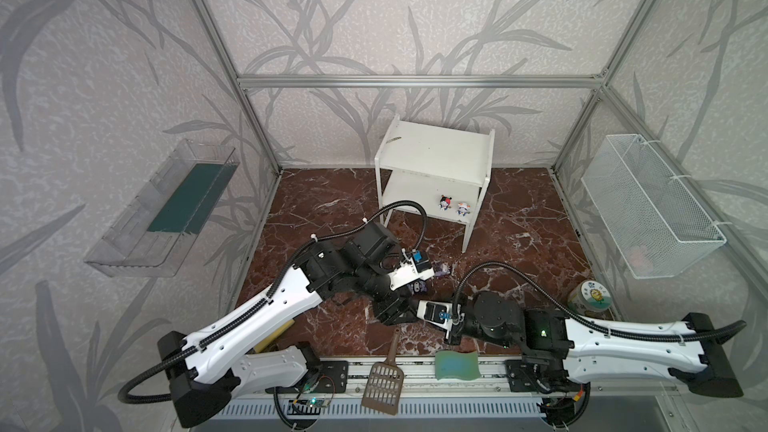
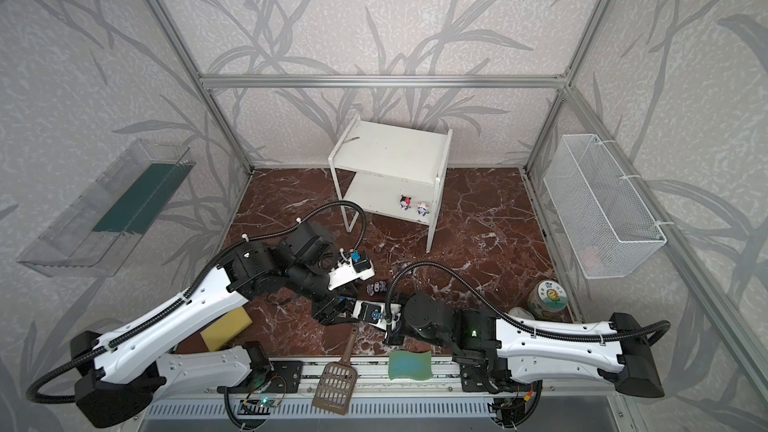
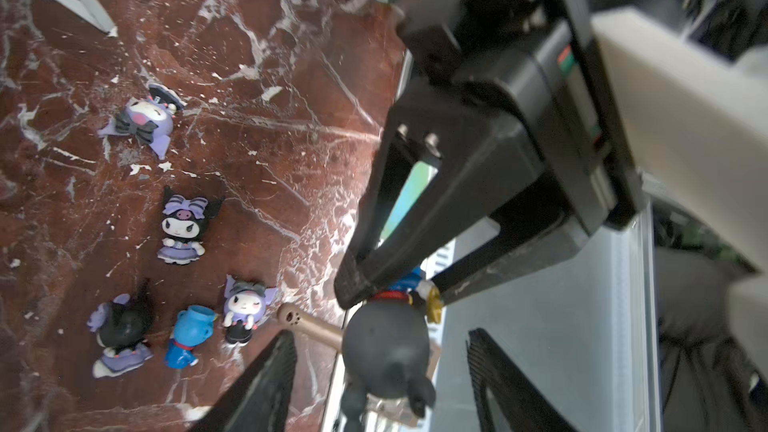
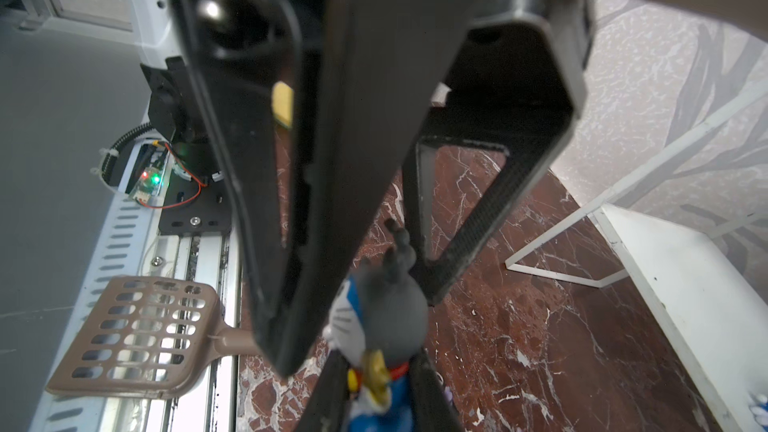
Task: Place and organize the plastic toys onto the shelf
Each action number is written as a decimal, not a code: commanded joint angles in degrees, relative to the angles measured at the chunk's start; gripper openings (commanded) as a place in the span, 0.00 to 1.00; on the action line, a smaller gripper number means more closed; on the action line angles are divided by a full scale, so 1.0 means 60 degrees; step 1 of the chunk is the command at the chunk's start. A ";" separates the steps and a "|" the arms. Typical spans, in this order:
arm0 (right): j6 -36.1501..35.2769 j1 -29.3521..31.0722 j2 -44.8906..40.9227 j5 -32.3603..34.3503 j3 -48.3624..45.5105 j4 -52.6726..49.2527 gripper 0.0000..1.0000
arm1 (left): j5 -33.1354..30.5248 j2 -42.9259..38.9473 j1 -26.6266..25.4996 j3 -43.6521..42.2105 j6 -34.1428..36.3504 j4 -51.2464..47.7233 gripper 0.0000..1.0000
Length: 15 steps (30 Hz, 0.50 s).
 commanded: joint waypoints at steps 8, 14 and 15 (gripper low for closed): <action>0.2869 -0.0033 -0.2112 0.0546 -0.1254 0.1045 0.13 | -0.0878 -0.3352 0.0023 -0.3167 -0.2225 0.5801 0.81; 0.3701 -0.0063 -0.2932 0.0780 -0.1623 0.1160 0.13 | -0.0262 -0.3099 0.0027 -0.3479 -0.2584 0.6706 0.78; 0.3788 -0.0060 -0.3000 0.0774 -0.1664 0.1221 0.13 | -0.0124 -0.3033 0.0027 -0.3520 -0.2688 0.6922 0.77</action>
